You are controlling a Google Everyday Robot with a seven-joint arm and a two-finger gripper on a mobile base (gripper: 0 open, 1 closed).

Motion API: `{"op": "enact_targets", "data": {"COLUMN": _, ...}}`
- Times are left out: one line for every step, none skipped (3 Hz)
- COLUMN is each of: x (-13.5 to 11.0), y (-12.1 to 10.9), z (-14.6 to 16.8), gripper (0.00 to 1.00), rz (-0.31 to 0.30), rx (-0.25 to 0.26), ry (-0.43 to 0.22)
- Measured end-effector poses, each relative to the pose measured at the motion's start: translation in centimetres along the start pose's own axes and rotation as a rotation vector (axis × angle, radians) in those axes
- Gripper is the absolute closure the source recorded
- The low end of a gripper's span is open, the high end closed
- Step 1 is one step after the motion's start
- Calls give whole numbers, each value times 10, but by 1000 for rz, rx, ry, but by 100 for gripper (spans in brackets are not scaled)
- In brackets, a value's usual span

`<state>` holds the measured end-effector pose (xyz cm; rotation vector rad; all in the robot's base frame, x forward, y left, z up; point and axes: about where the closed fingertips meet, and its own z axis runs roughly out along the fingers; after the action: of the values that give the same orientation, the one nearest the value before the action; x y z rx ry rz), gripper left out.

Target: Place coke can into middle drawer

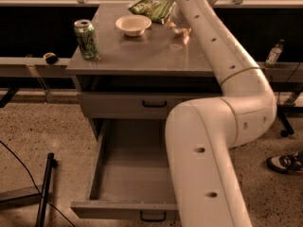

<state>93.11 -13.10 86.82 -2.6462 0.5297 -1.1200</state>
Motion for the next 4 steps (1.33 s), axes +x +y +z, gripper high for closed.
{"op": "enact_targets", "data": {"x": 10, "y": 20, "z": -75, "gripper": 100, "rz": 94, "rx": 233, "ry": -85}}
{"op": "enact_targets", "data": {"x": -11, "y": 61, "z": -134, "gripper": 100, "rz": 237, "rx": 410, "ry": -233}}
{"op": "enact_targets", "data": {"x": -59, "y": 83, "z": -189, "gripper": 100, "rz": 327, "rx": 633, "ry": -464}}
{"op": "enact_targets", "data": {"x": -95, "y": 87, "z": -221, "gripper": 100, "rz": 318, "rx": 723, "ry": -598}}
